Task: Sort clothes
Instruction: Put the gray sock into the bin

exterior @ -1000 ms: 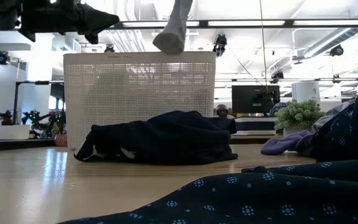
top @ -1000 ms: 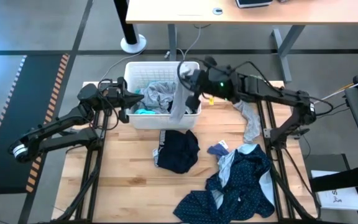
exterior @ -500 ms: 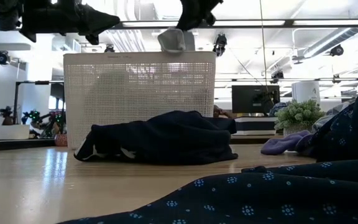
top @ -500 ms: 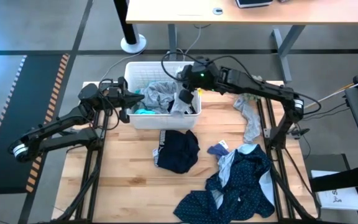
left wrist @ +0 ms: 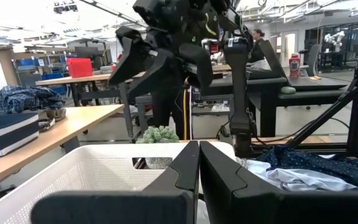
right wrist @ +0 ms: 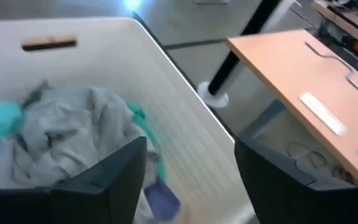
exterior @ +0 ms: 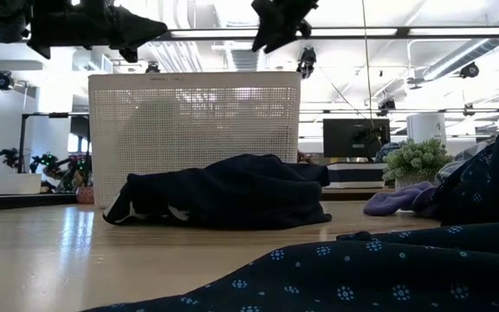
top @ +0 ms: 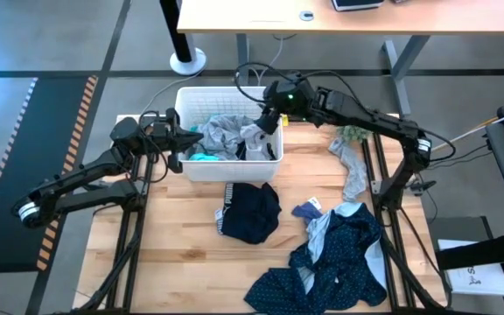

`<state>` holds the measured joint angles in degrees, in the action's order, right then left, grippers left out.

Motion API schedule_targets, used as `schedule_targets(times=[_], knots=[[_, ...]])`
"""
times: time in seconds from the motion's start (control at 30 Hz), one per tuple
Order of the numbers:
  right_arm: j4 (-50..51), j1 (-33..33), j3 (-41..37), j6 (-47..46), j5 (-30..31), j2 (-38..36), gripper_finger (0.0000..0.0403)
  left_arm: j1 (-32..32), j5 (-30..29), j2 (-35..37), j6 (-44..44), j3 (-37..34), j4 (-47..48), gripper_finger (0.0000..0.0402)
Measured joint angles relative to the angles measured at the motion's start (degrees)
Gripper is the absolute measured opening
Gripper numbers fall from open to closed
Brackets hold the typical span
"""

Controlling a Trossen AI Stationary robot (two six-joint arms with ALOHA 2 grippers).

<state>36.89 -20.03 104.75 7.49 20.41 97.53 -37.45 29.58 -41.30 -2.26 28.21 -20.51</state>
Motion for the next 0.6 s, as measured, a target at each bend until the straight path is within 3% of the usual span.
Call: schedule_targets(times=[0.13,0.33,0.6], knots=[[8.54,-0.51,0.0,-0.4,3.18,-2.93,0.0236,0.02,0.0,-0.02,0.0,0.0,0.4,0.0],[22.58,-1.14,0.02,-6.65,3.74,-6.67,0.0213,0.0,0.0,-0.04,0.0,0.0,0.54,0.0],[49.59,-1.4,-1.63,-21.68,3.68,-8.11,0.0197,0.0,0.01,-0.02,0.0,0.0,0.57,0.0]])
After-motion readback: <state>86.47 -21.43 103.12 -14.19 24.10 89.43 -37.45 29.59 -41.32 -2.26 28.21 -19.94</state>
